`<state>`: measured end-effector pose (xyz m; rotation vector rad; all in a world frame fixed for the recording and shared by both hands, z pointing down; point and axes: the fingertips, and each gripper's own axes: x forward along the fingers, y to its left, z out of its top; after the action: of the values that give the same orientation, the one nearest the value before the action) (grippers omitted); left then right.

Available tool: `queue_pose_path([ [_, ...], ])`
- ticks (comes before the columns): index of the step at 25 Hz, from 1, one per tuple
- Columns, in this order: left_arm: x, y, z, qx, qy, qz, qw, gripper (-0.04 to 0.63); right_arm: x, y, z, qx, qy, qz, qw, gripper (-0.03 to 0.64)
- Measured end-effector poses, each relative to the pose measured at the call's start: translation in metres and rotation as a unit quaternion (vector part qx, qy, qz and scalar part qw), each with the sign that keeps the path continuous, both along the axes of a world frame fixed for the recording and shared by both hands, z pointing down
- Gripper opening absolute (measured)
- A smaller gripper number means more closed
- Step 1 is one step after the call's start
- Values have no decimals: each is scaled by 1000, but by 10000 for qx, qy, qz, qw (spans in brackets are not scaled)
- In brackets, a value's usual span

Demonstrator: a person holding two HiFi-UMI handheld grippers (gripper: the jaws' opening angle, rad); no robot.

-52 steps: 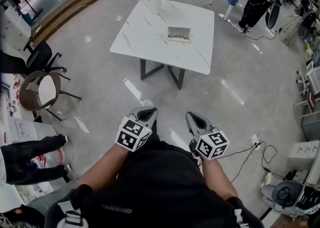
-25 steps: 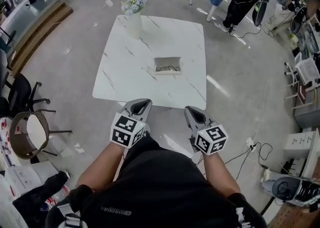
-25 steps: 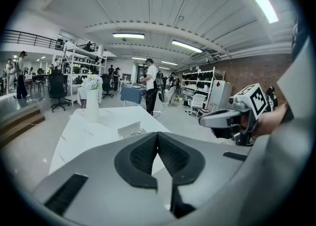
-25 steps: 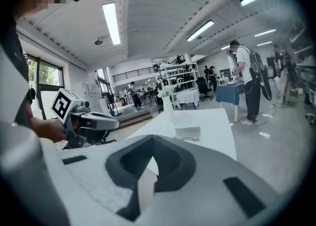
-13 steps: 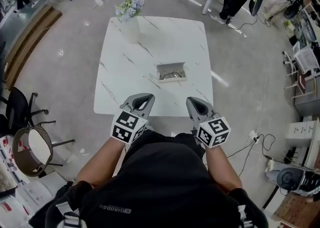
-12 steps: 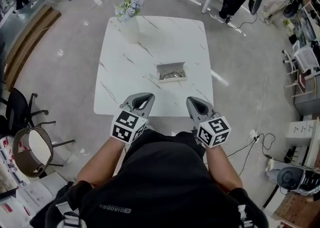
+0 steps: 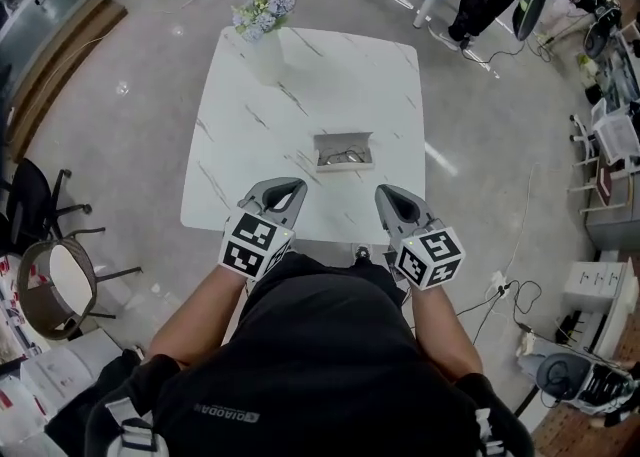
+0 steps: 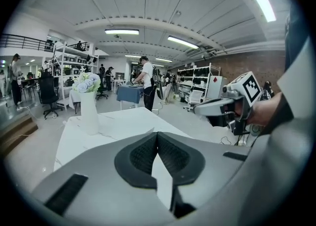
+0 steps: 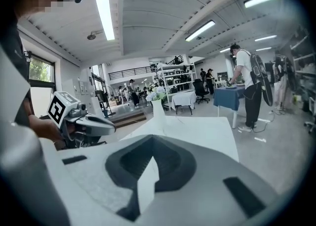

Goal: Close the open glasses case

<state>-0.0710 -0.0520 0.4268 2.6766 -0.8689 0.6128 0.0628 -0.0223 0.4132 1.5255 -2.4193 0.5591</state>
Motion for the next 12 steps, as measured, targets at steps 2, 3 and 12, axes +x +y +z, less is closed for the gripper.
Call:
queue_pose_path([
  [2, 5, -7, 2, -20, 1, -139, 9999, 3, 8, -7, -2, 20, 40, -97, 9999, 2],
  [3, 8, -9, 4, -43, 3, -213, 9998, 3, 11, -11, -1, 15, 69, -161, 9998, 2],
  [12, 30, -24, 0, -4, -79, -731, 9973, 3, 30, -41, 7, -52, 56, -785, 9969, 2],
])
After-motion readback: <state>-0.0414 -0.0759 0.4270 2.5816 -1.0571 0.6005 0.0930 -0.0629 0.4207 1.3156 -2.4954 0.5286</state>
